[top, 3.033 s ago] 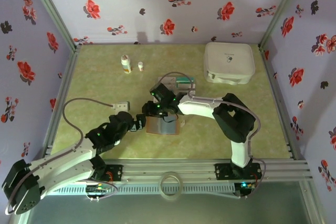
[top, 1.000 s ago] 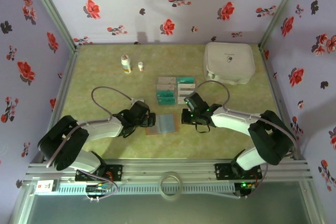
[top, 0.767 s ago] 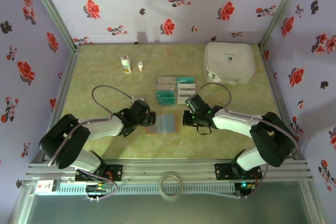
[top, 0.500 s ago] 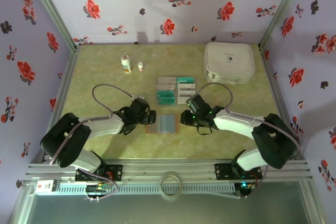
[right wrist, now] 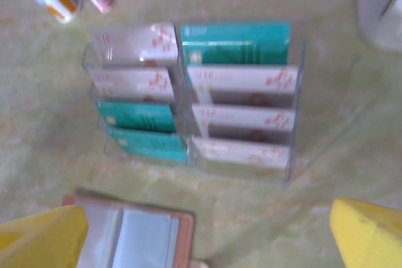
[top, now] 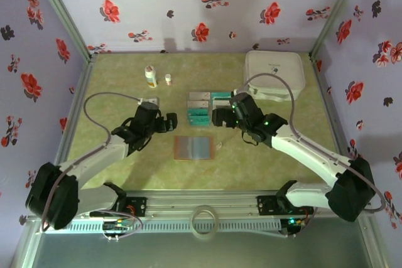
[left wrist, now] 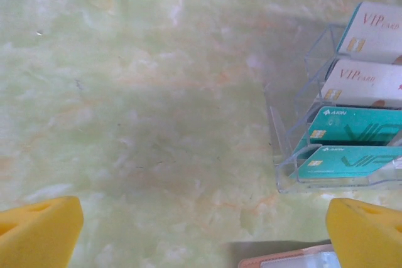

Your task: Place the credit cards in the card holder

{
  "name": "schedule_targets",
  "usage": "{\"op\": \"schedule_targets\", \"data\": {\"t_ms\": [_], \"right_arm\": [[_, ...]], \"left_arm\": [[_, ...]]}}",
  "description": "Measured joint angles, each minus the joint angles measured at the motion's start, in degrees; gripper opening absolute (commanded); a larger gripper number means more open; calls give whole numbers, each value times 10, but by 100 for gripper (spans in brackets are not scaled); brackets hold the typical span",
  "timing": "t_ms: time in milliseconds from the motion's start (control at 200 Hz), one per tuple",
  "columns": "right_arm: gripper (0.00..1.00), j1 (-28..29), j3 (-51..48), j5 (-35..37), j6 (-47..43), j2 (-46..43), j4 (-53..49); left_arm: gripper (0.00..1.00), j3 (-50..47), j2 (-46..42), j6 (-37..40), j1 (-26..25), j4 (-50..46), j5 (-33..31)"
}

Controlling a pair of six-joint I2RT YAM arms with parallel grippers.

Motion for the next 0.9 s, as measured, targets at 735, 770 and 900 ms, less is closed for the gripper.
{"op": "schedule_targets", "data": {"t_ms": [735, 770, 900], "right_arm": [[44, -3, 278, -146, -325, 320, -169], [45, -1, 284, -146, -331, 329, -173], [45, 7, 310, -138, -352, 365, -186]], "left_arm": [[100, -33, -43, -65, 127, -74, 139], [100, -34, -43, -65, 127, -74, 141], [100, -41, -46, -65, 131, -74, 146]]}}
